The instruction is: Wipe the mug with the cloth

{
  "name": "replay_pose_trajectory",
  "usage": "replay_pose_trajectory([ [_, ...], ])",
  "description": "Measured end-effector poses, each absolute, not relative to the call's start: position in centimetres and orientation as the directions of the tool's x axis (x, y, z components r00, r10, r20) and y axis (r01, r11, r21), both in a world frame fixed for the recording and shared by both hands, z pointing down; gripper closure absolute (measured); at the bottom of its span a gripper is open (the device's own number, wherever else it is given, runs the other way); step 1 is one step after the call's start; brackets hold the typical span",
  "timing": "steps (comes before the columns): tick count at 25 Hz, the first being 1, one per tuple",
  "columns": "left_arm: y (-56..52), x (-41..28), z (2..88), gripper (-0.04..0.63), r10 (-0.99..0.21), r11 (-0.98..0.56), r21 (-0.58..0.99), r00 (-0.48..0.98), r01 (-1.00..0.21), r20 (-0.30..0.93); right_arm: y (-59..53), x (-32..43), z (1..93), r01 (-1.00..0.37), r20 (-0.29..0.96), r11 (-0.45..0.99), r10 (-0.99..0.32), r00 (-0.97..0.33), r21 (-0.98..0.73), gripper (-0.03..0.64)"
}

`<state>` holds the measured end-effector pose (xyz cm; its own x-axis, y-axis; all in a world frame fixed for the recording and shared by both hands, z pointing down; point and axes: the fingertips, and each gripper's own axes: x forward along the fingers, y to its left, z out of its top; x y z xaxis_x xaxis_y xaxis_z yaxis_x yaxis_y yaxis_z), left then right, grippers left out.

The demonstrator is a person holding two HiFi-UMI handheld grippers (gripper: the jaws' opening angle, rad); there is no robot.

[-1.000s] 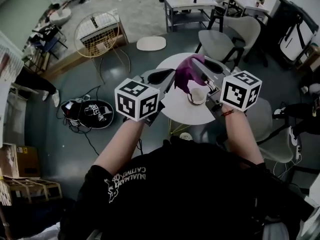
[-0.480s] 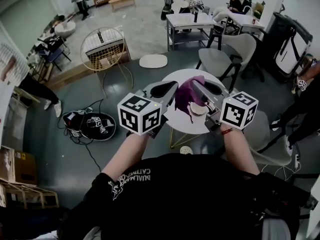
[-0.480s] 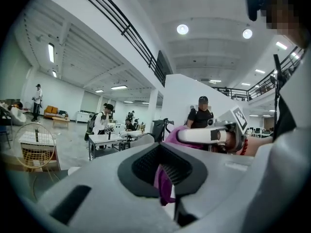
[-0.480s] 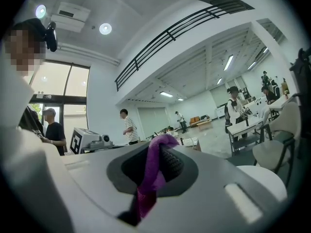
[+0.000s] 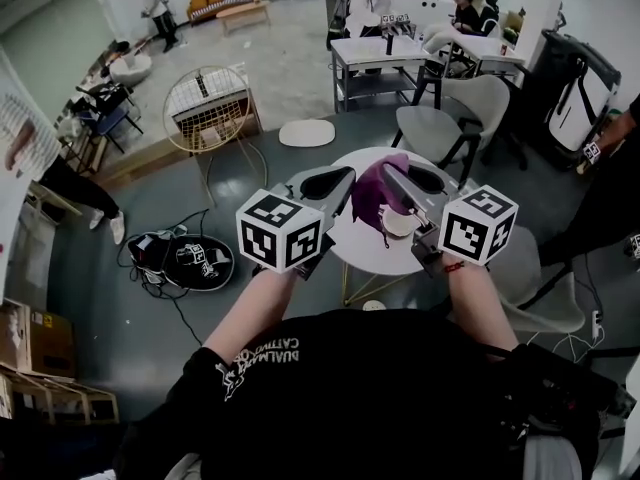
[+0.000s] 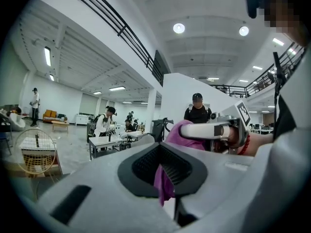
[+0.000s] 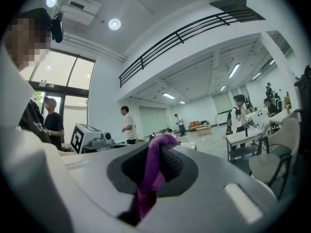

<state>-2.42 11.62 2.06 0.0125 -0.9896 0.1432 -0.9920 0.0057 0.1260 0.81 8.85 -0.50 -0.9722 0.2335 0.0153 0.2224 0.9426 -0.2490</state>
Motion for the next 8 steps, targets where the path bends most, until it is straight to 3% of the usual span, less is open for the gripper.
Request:
replay_pose_trajectory([
  [8, 12.66, -2.36, 2.11, 0.597, -0.988, 0.005, 0.113, 0.012, -0.994, 0.153, 9.83, 0.82, -0.31, 0.222, 0.026, 0.943, 0.236, -0.971, -0.250, 0.594],
])
